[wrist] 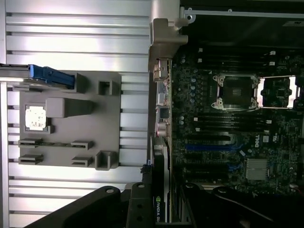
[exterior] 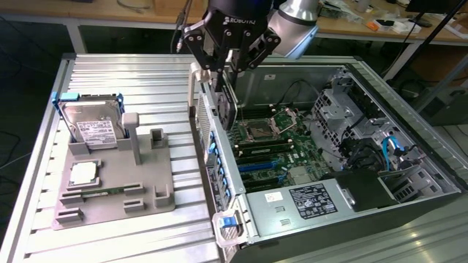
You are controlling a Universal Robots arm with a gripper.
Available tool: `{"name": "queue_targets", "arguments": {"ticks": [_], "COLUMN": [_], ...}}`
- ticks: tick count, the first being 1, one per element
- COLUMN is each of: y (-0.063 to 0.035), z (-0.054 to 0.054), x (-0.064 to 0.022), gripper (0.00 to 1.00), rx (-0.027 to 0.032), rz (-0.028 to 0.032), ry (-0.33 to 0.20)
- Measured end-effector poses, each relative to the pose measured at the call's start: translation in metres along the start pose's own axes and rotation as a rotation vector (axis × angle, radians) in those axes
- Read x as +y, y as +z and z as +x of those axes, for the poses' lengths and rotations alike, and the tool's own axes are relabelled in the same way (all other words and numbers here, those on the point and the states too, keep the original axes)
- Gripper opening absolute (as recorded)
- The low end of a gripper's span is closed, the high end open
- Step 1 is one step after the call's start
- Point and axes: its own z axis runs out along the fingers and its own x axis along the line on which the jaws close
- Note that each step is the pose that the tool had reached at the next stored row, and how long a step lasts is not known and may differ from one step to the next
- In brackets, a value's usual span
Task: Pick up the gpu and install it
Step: 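Pick up the gpu and move the gpu toward the slot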
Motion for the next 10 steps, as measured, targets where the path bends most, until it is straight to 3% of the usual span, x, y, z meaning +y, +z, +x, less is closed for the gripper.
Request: {"name": "queue_targets", "arguments": {"ticks": [10], "y": [0.0001], "z": [-0.0089], "x": [-0.0003], "gripper": [0.27], "rx": [0.0000], "rz": [0.0000], "ry": [0.000]}}
